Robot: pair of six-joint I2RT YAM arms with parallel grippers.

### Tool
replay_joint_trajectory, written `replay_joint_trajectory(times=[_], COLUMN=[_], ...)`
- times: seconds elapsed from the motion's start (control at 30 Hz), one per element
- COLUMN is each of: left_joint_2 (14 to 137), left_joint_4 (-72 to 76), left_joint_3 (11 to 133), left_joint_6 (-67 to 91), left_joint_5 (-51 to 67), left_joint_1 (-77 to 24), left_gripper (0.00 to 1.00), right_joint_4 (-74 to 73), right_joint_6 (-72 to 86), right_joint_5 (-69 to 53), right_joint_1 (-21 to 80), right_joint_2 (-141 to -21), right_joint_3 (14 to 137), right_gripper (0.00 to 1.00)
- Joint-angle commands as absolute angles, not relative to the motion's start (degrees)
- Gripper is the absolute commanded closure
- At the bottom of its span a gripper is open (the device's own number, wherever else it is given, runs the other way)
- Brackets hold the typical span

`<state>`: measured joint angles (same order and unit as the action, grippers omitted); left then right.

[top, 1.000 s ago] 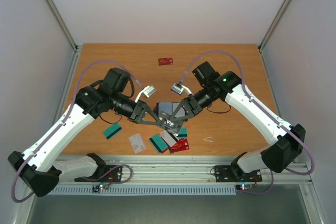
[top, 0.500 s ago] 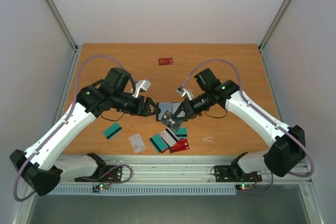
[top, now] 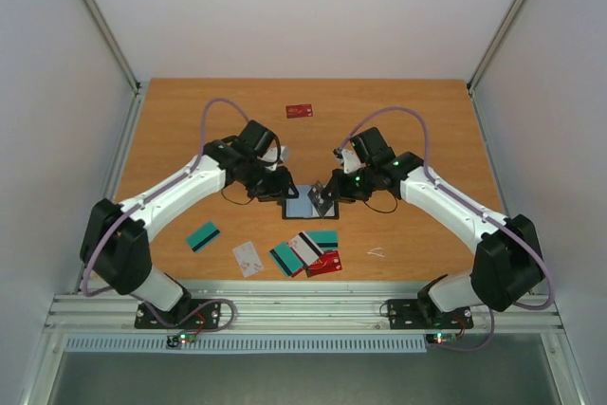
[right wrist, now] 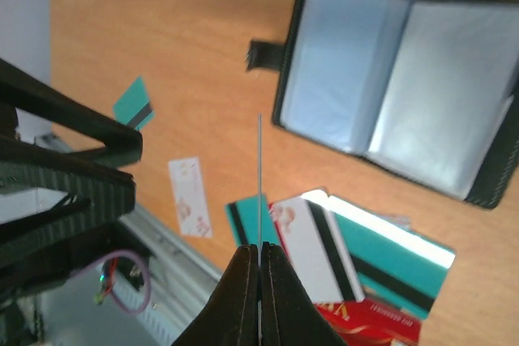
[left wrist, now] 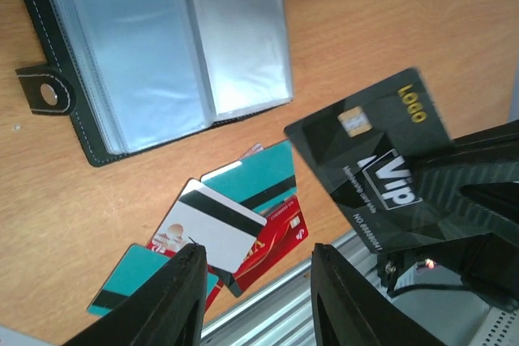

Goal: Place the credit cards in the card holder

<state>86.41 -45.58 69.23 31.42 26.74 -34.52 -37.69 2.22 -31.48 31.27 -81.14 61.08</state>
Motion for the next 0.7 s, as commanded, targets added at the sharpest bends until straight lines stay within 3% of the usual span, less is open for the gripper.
replay_joint_trajectory(times=[0.0, 0.4, 0.67], left_joint_2=[90.23, 102.36, 107.80], left_joint_4=[-39.98, -41.15, -43.15], left_joint_3=[70.78, 76.13, 78.87], left_joint_6=[33.59, 35.52, 31.39], left_joint_5=[27.00, 20.78, 17.22], left_joint_1=[-34.90, -36.03, -35.86], left_gripper=[0.64, 0.71, 0.76], right_joint_4=[-31.26, -2.29, 3.82], right_joint_6=[2.59, 4.33, 4.44], right_joint_5=[-25.85, -19.77, -23.13], right_joint_1=[29.94, 29.88, 29.88], right_joint_2=[-81.86, -72.00, -76.86], right_joint_3=[59.28, 39.47, 37.81], right_gripper=[0.99, 0.99, 0.99])
